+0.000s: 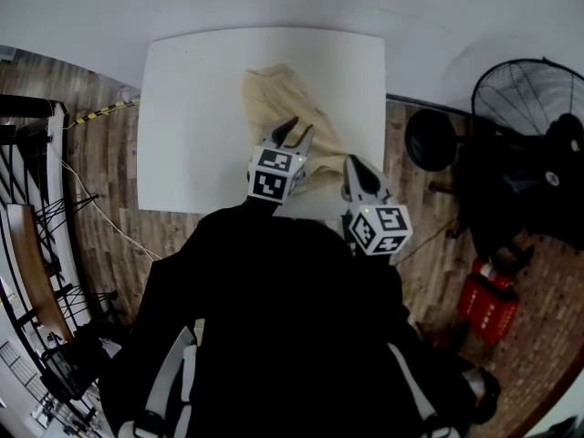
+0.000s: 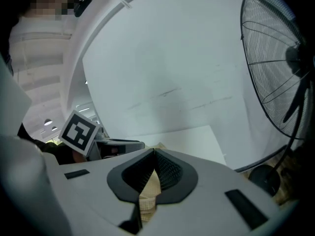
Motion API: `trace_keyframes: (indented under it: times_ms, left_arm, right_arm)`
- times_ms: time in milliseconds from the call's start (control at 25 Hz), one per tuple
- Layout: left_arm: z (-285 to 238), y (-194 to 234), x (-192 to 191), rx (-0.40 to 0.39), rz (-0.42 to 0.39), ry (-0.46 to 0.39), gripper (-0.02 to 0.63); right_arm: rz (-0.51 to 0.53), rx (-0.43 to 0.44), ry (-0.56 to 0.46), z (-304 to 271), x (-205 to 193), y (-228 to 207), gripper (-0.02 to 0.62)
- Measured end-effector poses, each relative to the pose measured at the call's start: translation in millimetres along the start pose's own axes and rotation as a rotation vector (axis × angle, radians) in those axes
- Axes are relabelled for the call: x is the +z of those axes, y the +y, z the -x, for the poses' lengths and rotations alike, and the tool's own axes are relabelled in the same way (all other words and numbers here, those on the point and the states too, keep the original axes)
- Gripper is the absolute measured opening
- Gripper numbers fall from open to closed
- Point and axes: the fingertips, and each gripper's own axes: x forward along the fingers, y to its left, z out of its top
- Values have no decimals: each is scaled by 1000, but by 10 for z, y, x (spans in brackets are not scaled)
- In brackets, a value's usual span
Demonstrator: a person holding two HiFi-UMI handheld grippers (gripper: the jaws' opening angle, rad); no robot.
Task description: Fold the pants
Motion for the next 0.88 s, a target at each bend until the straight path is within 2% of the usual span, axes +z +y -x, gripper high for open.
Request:
trace_keyframes:
  times_ms: [320, 440, 600, 880]
  left_arm:
    - [1, 520, 351, 46, -75, -15, 129]
    - [-41, 693, 462, 69, -132, -12, 129]
    - [-191, 993, 505, 96, -252, 33, 129]
    - [-557, 1428, 420, 97, -540, 217, 129]
  right_arm:
    - [50, 40, 34, -129, -3, 385, 5]
    - [80, 61, 51, -202, -3, 509, 5]
    - [99, 78, 55, -313, 13, 622, 5]
    - [86, 74, 79, -473, -11, 617, 5]
